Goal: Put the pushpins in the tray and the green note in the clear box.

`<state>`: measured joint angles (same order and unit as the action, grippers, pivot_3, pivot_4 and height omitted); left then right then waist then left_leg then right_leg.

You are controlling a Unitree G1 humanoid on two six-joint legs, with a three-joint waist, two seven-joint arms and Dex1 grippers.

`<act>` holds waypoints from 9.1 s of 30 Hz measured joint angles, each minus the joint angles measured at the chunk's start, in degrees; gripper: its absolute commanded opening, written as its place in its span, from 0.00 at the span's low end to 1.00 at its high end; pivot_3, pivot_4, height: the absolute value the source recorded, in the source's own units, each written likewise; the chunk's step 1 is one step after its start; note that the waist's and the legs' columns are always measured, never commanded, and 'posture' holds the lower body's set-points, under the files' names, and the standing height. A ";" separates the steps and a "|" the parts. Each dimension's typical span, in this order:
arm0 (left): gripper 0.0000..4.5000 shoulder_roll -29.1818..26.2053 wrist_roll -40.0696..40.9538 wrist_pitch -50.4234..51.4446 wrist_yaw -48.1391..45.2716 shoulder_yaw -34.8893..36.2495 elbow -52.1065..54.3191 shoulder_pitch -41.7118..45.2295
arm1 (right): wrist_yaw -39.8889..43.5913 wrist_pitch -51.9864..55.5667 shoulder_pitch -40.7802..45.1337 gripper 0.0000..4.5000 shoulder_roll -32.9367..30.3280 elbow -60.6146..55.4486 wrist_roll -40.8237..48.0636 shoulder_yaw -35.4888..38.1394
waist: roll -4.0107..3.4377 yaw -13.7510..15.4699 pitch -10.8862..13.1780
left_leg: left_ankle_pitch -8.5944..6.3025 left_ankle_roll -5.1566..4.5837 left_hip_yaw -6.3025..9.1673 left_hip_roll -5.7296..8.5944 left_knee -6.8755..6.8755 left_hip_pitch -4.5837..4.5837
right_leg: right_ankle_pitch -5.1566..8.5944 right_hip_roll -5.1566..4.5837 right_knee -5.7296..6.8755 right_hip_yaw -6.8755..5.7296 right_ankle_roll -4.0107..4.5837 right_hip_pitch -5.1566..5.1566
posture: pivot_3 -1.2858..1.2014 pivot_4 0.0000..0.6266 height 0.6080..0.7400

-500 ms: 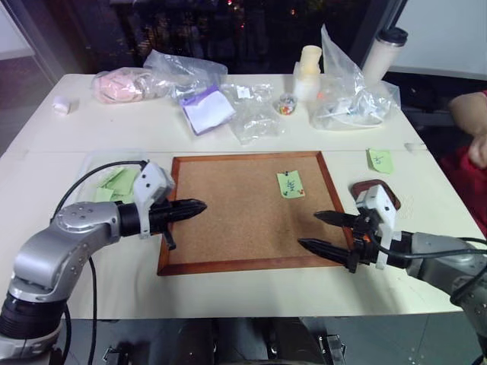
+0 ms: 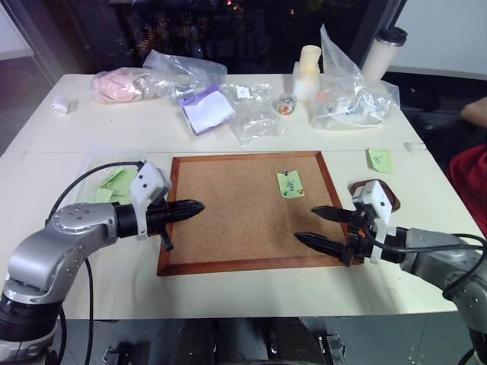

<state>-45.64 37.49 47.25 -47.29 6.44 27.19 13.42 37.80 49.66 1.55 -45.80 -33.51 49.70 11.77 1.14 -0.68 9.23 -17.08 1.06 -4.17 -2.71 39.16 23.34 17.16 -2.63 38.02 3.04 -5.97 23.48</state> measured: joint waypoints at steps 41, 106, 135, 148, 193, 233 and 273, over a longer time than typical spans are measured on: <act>0.01 5.16 -21.17 -18.81 -12.56 -20.74 -23.48 10.85 | 7.34 -36.62 35.83 1.00 16.86 58.77 -37.01 -17.64 | -0.06 -0.04 0.01 | 0.01 0.01 -0.26 0.03 0.03 0.00 | -0.01 -0.05 0.07 -0.01 -0.01 0.03 | 0.52 0.24 0.95; 0.00 6.40 -26.90 -19.40 -13.83 -21.37 -22.02 11.15 | -10.63 -18.78 10.38 0.98 10.00 36.85 -31.77 9.20 | -0.57 -0.01 -0.26 | -0.07 -0.11 -0.30 0.04 -0.01 -0.23 | 0.00 0.01 -0.02 0.11 -0.02 -0.20 | 0.52 0.24 0.95; 0.00 6.61 -27.02 -20.01 -13.96 -21.18 -22.35 10.92 | -0.91 -28.21 16.24 0.78 18.71 36.45 -32.87 -10.23 | -0.52 0.00 -0.25 | -0.07 -0.12 -0.28 0.04 0.01 -0.18 | 0.00 -0.01 -0.01 0.06 -0.02 -0.16 | 0.52 0.24 0.95; 0.00 6.62 -27.02 -20.04 -13.46 -20.89 -21.78 10.26 | -0.94 -31.20 17.11 0.01 19.74 39.90 -33.77 -10.38 | -0.53 -0.05 -0.26 | -0.07 -0.12 -0.27 0.03 0.01 -0.19 | 0.00 0.00 -0.01 0.05 -0.02 -0.16 | 0.52 0.24 0.95; 0.00 5.63 -29.62 -23.10 -15.46 -23.66 -23.67 11.53 | -13.91 -28.77 9.23 0.99 13.47 41.74 -32.91 8.11 | -0.98 -0.17 -0.59 | -0.11 -0.19 -0.33 0.04 -0.12 -0.82 | 0.02 0.01 -0.09 0.17 -0.02 -0.73 | 0.52 0.24 0.95; 0.00 5.79 -29.97 -22.97 -14.71 -23.48 -22.58 10.86 | -9.34 -20.83 13.49 0.99 21.37 22.00 -23.68 -4.94 | -0.93 -0.02 -0.58 | -0.15 -0.25 -0.24 0.01 -0.16 -0.83 | 0.03 0.00 -0.18 0.16 0.00 -0.75 | 0.52 0.24 0.95; 0.00 5.79 -30.08 -23.70 -13.87 -22.79 -21.96 9.47 | -1.16 -29.87 15.26 0.25 24.45 36.67 -33.61 -14.37 | -0.91 -0.20 -0.57 | -0.17 -0.28 -0.24 0.00 -0.21 -0.85 | 0.03 0.00 -0.27 0.14 0.00 -0.78 | 0.52 0.24 0.95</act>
<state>-39.85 7.41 23.56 -61.16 -16.34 5.22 22.89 36.64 19.80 16.81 -21.35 3.16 16.09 -2.59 0.23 -0.88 8.66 -17.26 0.78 -4.40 -2.71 38.95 22.49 17.19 -2.63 37.75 3.19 -5.97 22.70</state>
